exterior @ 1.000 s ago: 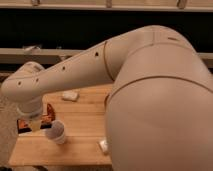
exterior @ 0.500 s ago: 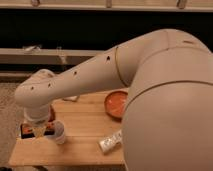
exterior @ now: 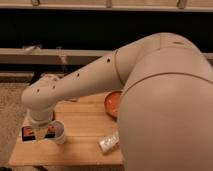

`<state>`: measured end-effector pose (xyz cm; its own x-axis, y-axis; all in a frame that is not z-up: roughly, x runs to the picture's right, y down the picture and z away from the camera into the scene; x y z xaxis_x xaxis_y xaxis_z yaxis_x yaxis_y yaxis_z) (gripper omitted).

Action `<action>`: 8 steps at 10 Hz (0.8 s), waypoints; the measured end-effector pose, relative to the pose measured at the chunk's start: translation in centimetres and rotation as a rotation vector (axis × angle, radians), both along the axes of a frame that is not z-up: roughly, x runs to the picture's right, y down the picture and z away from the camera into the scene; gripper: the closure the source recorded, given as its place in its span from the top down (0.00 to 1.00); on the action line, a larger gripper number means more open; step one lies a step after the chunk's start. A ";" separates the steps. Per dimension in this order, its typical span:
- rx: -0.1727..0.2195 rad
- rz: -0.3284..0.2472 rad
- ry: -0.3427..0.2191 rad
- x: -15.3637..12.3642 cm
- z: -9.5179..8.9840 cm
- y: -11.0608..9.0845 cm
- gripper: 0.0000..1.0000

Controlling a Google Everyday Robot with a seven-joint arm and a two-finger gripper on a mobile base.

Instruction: Place the eraser in the ceramic cup

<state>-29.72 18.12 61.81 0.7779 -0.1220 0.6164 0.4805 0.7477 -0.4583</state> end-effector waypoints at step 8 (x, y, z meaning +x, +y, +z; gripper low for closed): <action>-0.021 0.021 0.029 1.1 2.1 0.5 0.31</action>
<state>-28.62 18.63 63.94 0.7978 -0.0930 0.5957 0.4510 0.7477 -0.4873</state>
